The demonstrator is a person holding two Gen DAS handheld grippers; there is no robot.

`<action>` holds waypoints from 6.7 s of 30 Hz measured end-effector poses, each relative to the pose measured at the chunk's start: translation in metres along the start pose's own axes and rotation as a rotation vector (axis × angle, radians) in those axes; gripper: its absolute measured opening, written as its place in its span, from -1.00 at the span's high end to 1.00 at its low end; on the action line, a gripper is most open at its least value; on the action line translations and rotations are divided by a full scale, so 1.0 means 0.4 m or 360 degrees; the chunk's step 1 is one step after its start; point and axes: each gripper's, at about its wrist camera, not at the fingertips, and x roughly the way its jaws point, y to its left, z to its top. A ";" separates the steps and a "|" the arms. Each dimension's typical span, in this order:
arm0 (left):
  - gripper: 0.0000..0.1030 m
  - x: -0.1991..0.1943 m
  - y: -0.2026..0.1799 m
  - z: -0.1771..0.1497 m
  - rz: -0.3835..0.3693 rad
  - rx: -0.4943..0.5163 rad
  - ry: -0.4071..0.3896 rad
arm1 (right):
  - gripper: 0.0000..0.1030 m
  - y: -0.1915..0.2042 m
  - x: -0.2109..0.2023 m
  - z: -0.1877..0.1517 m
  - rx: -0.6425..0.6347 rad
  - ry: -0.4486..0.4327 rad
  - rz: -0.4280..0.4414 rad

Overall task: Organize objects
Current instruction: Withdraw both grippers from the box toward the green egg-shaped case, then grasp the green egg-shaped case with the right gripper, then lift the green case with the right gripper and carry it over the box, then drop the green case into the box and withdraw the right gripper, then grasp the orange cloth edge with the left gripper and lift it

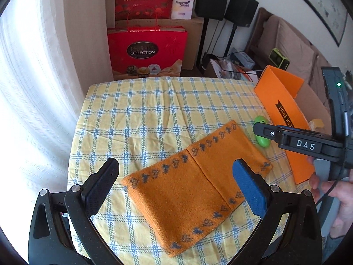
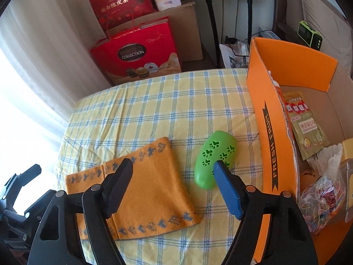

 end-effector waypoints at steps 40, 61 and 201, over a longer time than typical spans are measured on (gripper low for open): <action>-0.97 0.091 0.037 0.000 -0.0477 -0.0352 0.0150 | 0.13 -0.039 0.043 -0.032 0.0098 -0.0081 0.0059; -0.03 0.150 -0.026 0.002 -0.1008 -0.0554 0.0310 | 0.12 0.095 -0.071 -0.149 -0.0214 -0.0073 0.0380; -0.95 0.016 0.139 -0.128 -0.0162 -0.0335 0.0173 | -0.87 0.111 -0.124 -0.062 -0.0495 -0.0082 0.0075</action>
